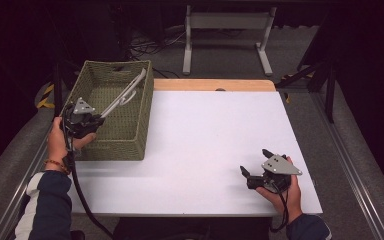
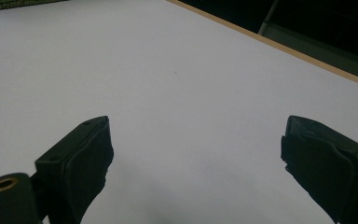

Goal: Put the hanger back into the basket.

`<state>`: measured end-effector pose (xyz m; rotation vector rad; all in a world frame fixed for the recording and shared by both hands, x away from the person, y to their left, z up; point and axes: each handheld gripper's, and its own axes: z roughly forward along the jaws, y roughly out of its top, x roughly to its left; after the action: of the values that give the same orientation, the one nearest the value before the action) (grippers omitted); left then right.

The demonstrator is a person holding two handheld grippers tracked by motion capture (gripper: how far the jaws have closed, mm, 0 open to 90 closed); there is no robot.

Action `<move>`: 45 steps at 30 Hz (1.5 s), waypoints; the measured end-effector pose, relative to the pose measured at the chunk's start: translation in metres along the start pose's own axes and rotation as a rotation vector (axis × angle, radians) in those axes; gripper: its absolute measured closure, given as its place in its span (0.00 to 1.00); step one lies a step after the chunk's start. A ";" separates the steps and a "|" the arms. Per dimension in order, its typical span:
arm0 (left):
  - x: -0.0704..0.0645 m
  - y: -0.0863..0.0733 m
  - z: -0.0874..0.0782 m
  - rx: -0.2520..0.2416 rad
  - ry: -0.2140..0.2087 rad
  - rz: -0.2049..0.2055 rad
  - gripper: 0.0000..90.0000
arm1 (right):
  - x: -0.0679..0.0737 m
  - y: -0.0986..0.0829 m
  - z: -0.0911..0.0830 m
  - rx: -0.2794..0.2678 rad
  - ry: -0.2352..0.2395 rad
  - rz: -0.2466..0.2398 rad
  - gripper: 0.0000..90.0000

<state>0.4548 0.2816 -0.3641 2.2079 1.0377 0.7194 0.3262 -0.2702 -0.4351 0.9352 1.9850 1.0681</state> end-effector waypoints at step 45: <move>-0.045 0.003 -0.029 -0.421 -0.030 -0.017 0.12 | 0.005 0.000 0.001 0.008 0.012 -0.018 0.11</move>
<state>0.4115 0.2521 -0.3519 1.8384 0.8026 0.8110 0.3245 -0.2651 -0.4365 0.9148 2.0053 1.0594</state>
